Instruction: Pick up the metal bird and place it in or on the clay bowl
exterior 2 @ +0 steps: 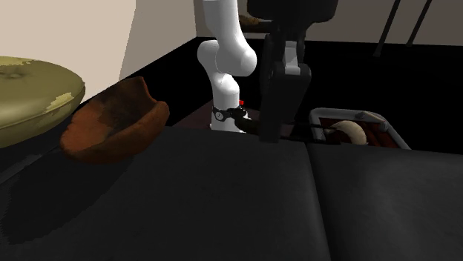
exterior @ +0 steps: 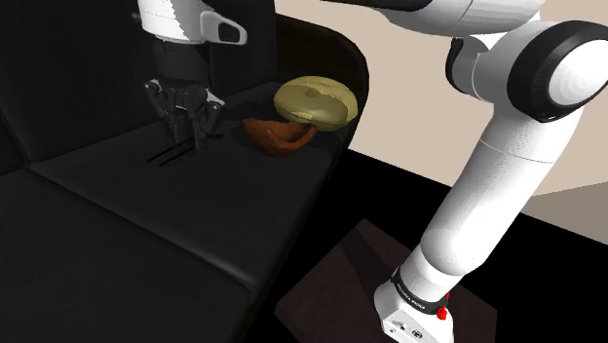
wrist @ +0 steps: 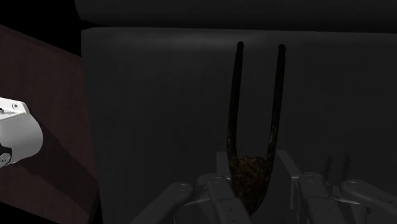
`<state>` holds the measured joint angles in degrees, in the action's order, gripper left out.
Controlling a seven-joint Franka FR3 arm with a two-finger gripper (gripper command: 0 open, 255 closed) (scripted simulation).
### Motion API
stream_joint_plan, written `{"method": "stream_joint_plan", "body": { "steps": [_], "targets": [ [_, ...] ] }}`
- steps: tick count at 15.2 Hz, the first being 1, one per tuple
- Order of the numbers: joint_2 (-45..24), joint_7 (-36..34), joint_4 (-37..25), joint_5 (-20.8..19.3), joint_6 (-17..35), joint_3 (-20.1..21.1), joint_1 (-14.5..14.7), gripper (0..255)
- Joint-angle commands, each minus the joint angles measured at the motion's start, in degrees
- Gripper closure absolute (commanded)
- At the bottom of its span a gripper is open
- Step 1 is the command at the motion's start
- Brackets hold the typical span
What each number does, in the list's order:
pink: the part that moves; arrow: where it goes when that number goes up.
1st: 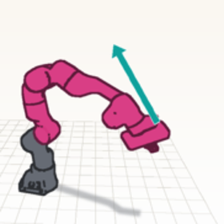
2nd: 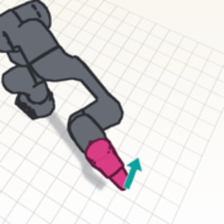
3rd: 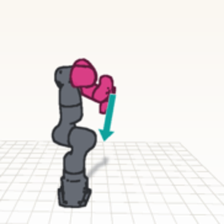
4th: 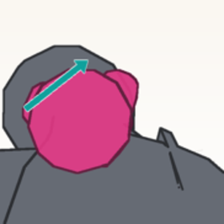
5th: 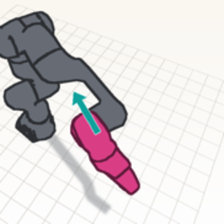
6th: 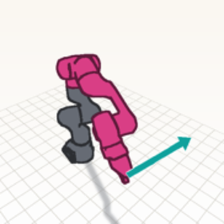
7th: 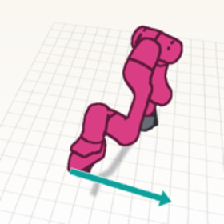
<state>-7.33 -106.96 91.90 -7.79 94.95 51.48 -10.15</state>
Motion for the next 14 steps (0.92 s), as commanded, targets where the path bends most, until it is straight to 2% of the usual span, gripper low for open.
{"method": "stream_joint_plan", "body": {
  "steps": [1,10,14],
  "targets": [
    [0.01,0.13,-1.48,0.03,-1.5,0.02,0.05,255],
    [-2.41,-0.74,-10.31,-1.85,-8.84,0.37,1.81,255],
    [5.31,7.76,-3.83,4.06,-6.8,-2.18,-4.88,255]
  ]
}}
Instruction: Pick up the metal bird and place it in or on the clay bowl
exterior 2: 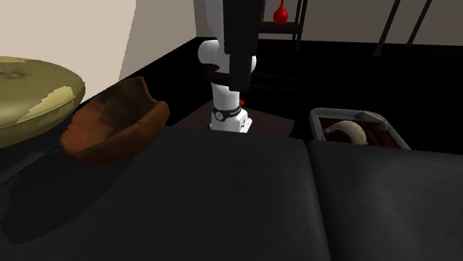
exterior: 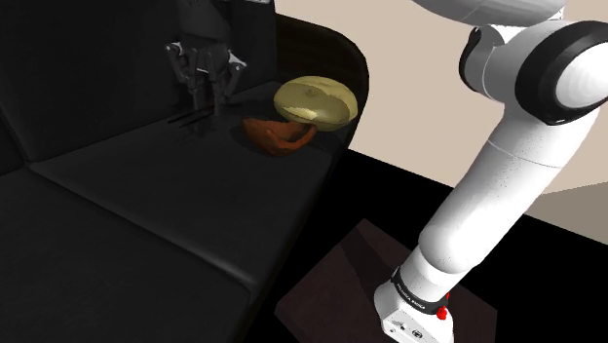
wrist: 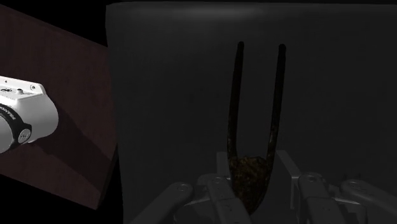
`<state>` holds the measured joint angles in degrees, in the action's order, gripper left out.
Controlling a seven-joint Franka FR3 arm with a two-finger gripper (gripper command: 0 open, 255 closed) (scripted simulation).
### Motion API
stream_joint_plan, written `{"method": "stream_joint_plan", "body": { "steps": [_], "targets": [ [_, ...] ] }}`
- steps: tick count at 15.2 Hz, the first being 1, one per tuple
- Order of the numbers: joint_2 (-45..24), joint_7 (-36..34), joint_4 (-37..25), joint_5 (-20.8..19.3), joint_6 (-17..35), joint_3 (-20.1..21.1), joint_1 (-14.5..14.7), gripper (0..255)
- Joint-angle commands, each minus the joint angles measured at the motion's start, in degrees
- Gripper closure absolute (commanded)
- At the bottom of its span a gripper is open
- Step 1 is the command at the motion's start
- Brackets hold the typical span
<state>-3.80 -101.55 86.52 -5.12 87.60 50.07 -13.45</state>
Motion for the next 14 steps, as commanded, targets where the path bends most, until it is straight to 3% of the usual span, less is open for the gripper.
{"method": "stream_joint_plan", "body": {
  "steps": [1,7,14],
  "targets": [
    [3.45,4.46,2.9,2.62,0.88,-1.71,-2.8,255],
    [10.83,16.05,9.1,7.37,2.08,-8.24,-7.66,255],
    [14.55,27.36,12.9,8.7,2.75,-15.37,-11.56,255]
  ]
}}
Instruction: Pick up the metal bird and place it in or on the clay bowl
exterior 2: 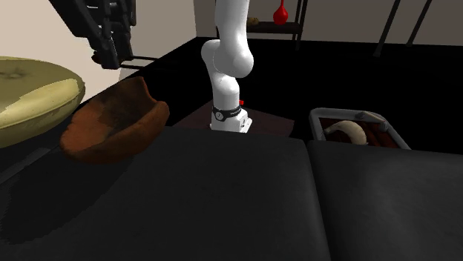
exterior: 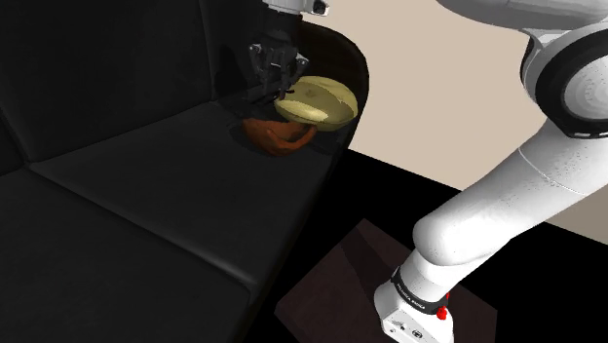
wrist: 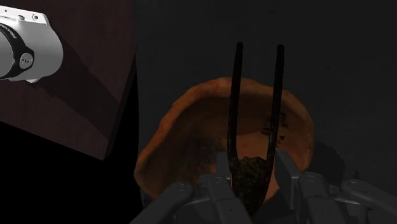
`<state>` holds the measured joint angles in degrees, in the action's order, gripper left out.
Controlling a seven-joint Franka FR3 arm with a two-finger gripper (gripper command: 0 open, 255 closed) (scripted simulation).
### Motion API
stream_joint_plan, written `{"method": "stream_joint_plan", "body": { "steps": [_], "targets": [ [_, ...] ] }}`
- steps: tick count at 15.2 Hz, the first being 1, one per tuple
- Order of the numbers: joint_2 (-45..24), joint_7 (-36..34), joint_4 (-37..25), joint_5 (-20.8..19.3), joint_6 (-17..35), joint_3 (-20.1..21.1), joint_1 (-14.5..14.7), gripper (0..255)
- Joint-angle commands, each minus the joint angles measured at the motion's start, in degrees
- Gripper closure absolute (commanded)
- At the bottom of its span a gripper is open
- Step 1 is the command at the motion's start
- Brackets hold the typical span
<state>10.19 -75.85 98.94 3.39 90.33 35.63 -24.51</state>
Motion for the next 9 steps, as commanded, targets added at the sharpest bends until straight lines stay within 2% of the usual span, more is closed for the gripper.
{"method": "stream_joint_plan", "body": {
  "steps": [1,3,9],
  "targets": [
    [0.75,3.12,0.76,0.14,0.1,-1.88,-1.01,255],
    [0.9,5.77,1.09,-0.04,0.23,-3.52,-2.02,255],
    [1.95,6.07,6.71,0.51,4.94,-3.59,-1.82,255]
  ]
}}
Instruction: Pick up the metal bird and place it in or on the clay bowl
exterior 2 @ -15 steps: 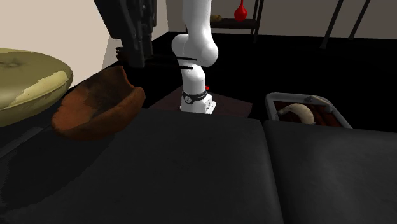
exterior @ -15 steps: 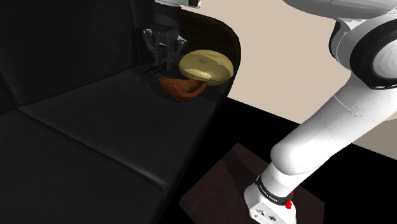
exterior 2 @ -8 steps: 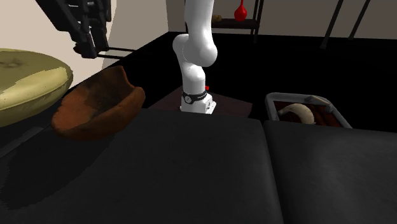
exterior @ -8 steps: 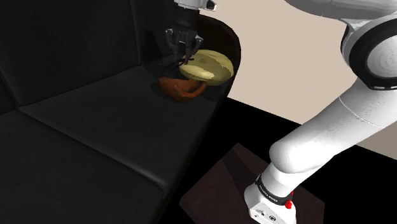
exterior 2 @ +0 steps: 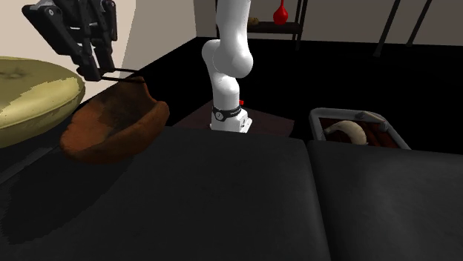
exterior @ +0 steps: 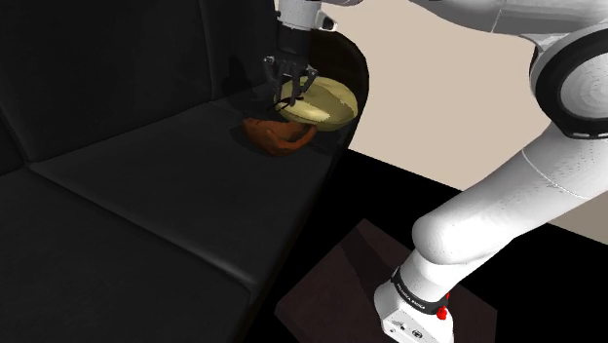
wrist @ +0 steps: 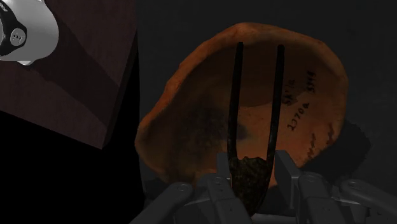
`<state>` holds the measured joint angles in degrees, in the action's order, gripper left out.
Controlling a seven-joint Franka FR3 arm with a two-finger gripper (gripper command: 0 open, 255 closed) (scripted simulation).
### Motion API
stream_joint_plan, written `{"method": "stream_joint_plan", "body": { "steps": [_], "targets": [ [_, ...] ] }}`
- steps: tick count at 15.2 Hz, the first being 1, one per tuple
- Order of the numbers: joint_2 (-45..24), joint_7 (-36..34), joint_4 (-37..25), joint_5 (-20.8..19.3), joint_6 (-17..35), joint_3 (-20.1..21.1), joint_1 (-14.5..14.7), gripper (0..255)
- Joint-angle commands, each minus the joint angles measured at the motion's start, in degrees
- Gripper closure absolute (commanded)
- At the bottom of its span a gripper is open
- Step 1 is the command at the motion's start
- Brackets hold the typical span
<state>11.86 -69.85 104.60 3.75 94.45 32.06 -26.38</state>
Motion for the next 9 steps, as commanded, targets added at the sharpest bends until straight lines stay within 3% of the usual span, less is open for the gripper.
{"method": "stream_joint_plan", "body": {
  "steps": [1,9],
  "targets": [
    [0.4,0.1,1.92,0.22,1.6,-0.01,0.08,255],
    [0.83,0.15,7.69,0.54,6.99,0.21,0.29,255]
  ]
}}
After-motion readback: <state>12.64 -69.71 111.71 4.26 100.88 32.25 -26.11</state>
